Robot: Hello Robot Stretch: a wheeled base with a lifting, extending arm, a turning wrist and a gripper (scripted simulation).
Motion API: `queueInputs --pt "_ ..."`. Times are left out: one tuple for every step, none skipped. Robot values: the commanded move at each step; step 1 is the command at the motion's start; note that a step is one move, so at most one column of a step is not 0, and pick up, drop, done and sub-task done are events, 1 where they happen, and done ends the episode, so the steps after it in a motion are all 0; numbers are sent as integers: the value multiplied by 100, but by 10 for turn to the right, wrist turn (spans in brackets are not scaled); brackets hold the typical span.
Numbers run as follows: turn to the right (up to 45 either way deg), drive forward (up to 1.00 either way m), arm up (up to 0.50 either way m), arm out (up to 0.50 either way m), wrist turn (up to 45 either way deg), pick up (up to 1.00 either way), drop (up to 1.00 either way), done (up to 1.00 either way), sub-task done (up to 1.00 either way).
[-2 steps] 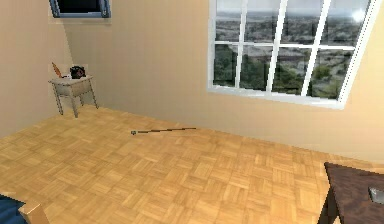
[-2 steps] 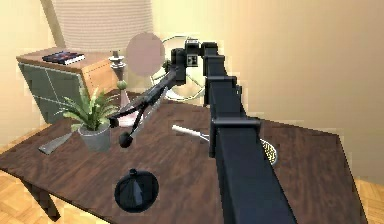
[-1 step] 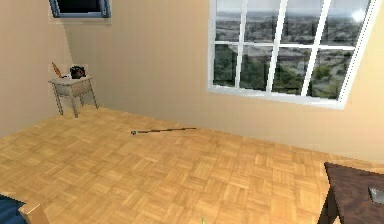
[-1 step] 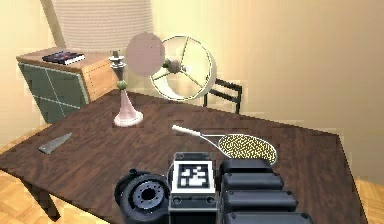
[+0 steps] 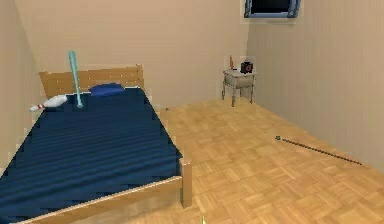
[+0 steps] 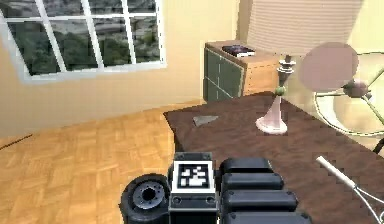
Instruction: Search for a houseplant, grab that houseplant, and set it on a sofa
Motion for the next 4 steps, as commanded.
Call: queueInputs --pt "-210 0 0 0 0 0 0 0 0" --pt "0 5 0 0 0 0 0 0 0" --pt "-450 0 0 0 0 0 0 0 0" --pt "-450 0 0 0 0 0 0 0 0"
